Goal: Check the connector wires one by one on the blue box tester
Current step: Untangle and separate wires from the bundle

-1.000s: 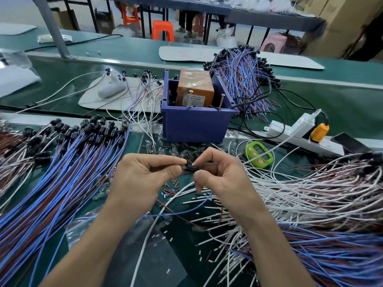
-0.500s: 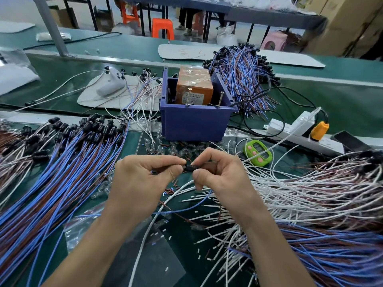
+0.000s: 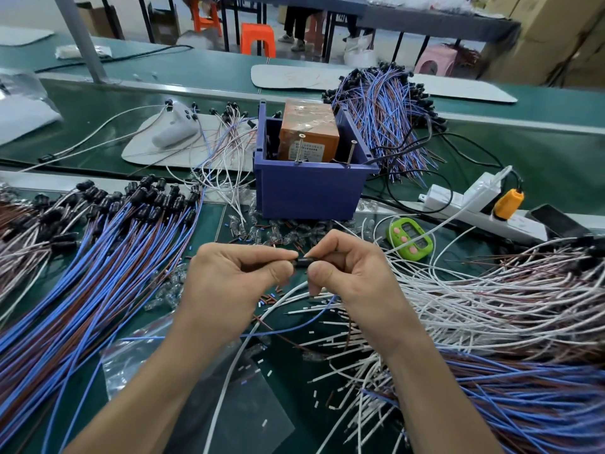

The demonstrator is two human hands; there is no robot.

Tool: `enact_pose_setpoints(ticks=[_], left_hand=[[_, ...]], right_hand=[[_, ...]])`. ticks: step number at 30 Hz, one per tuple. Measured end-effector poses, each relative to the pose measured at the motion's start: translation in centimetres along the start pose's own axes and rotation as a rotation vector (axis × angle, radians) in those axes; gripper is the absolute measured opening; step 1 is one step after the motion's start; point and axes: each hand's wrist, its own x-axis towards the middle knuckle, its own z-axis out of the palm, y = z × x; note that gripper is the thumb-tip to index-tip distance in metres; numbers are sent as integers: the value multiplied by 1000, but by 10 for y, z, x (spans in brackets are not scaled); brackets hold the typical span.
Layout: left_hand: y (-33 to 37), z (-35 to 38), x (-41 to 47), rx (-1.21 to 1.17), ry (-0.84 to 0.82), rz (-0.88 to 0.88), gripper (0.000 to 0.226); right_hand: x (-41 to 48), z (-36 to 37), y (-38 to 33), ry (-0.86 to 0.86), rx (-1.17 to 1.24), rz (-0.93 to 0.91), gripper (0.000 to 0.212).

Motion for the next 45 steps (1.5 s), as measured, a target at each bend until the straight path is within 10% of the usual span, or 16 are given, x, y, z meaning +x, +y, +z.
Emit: enact_pose_setpoints(ticks=[19,31,45], left_hand=[[15,13,-6,-145,188,130,15],[22,14,-20,-16,165,324,28],[18,14,-22,54,138,466,16]], right_hand=[[3,1,-10,141,327,40,21],[-1,-1,-9,-136,770,163,24],[0,2,-7,-92,725,182,23]])
